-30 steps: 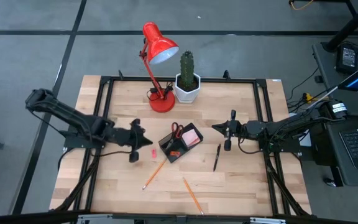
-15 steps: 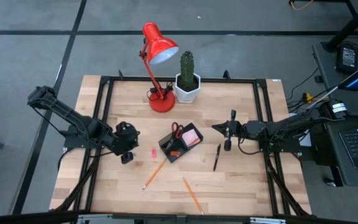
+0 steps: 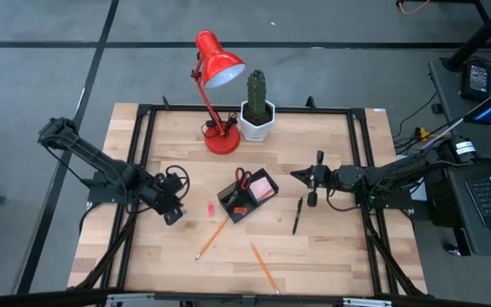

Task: Pick and place office supplies into organizer
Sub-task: Put the blue binder clip into the black desk organizer

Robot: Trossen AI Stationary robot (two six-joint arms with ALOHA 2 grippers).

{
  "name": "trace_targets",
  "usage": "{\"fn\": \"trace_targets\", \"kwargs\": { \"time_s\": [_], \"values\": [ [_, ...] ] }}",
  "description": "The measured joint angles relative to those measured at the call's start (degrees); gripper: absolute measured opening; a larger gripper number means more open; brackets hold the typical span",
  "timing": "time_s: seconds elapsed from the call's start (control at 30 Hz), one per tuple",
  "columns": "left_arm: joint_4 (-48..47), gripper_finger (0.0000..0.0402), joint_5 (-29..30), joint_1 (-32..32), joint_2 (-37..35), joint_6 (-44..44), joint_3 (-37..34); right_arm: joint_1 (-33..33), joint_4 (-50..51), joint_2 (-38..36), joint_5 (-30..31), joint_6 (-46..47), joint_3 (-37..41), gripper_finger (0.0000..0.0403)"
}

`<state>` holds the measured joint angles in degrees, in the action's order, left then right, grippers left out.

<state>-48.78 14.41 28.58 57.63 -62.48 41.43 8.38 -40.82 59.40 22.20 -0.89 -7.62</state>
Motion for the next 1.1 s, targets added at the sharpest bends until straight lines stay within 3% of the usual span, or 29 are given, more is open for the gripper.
{"fn": "trace_targets", "kwargs": {
  "time_s": [0.23, 0.6, 0.83, 1.1],
  "values": [
    [5.88, 0.0109, -5.36, -0.07, 0.04, -2.5, -6.74, 0.0, 0.02, 0.0, 0.0, 0.81, 0.0, 0.002],
    [6.17, 0.0128, -1.12, -0.07, 0.82, 3.14, -8.26, -0.02, -0.02, 0.0, 0.02, 5.05, 0.0, 0.002],
    [5.8, 0.0134, -2.72, -0.07, 6.5, 4.7, -8.26, -0.02, -0.09, 0.0, 0.15, 5.29, 0.0, 0.002],
    [13.11, 0.013, -4.52, -0.21, 12.24, 10.7, -8.27, -0.02, -0.1, 0.0, 0.17, 6.87, 0.0, 0.002]
  ]
}}
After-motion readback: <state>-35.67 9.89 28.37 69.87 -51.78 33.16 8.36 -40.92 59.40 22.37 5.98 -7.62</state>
